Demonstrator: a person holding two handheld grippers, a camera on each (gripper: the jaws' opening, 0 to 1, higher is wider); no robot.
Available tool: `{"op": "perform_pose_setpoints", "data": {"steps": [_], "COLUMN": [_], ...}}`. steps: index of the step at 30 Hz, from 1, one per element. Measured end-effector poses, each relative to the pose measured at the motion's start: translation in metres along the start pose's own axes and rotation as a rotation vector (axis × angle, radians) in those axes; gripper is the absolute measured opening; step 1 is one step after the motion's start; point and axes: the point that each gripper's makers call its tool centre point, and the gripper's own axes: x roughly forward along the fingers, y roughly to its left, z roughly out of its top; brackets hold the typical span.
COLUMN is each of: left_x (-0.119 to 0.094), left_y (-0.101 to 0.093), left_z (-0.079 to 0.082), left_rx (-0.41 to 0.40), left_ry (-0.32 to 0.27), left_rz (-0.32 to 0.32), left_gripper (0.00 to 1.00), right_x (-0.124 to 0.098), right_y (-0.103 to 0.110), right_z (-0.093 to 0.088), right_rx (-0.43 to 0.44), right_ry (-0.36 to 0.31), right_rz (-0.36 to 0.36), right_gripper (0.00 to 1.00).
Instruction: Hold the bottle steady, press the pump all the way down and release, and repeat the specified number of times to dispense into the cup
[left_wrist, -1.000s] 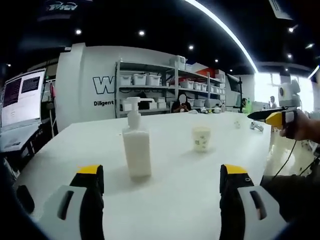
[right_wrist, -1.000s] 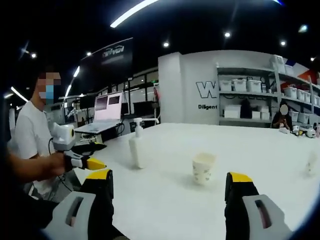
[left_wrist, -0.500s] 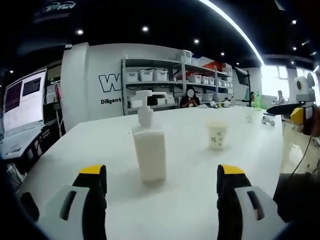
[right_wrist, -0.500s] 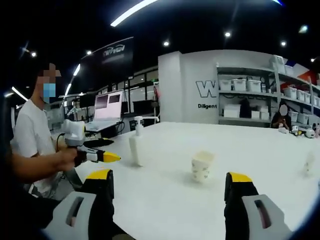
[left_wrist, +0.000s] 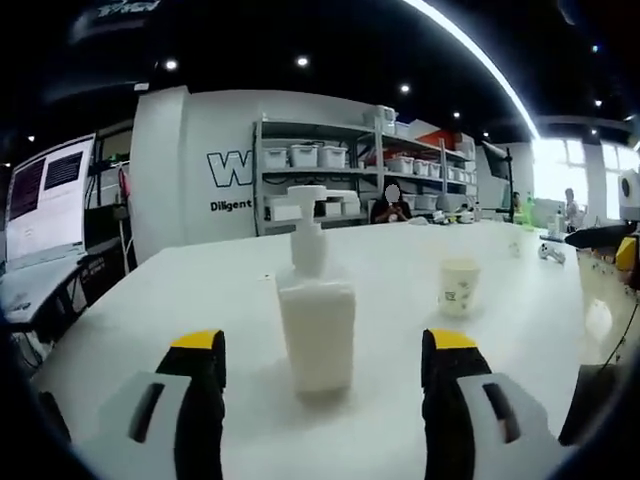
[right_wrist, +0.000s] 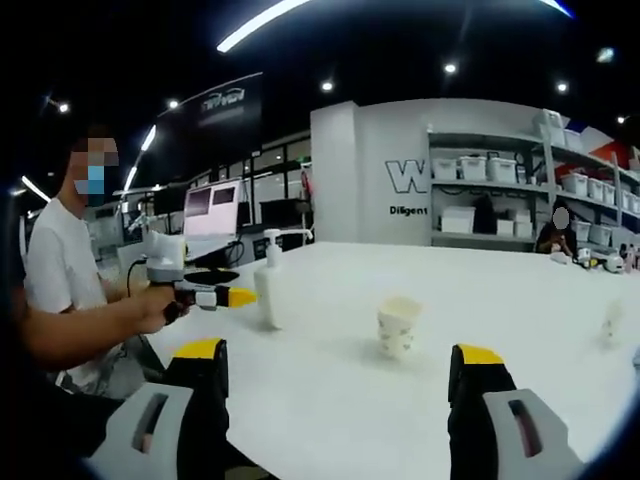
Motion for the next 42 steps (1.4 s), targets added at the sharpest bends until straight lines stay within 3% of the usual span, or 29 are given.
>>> {"op": "perform_pose_setpoints", "data": {"steps": [11, 16, 18, 19, 24, 30, 42], "left_x": [0.040, 0.059, 0.068, 0.073, 0.074, 0.077, 0.085], "left_y": [-0.003, -0.003, -0.006, -0.003, 0.007, 0.004, 0.008], "left_z": [0.012, 0.026, 0.024, 0.024, 0.019, 0.015, 0.025], "left_rx": [0.008, 0.003, 0.023, 0.060, 0.088, 0.080, 0.048], "left_ry": [-0.027, -0.073, -0.058, -0.058, -0.072, -0.096, -0.136], "left_rz": [-0.010, -0.031, -0.053, -0.031, 0.039, 0.058, 0.086], "left_gripper": [0.75, 0.73, 0.73, 0.73, 0.59, 0.48, 0.49], "right_x": [0.000, -0.002, -0.002, -0.001, -0.002, -0.005, -0.006], "right_y": [0.000, 0.003, 0.004, 0.006, 0.009, 0.006, 0.005], "right_z": [-0.003, -0.001, 0.000, 0.001, 0.005, 0.004, 0.002], "right_rx": [0.001, -0.003, -0.006, -0.010, -0.035, -0.055, -0.063], "right_ry": [0.003, -0.002, 0.000, -0.005, 0.000, 0.012, 0.029], "right_rz": [-0.019, -0.021, -0.021, -0.017, -0.009, -0.018, -0.025], "right_gripper": [0.91, 0.91, 0.91, 0.91, 0.90, 0.90, 0.89]}}
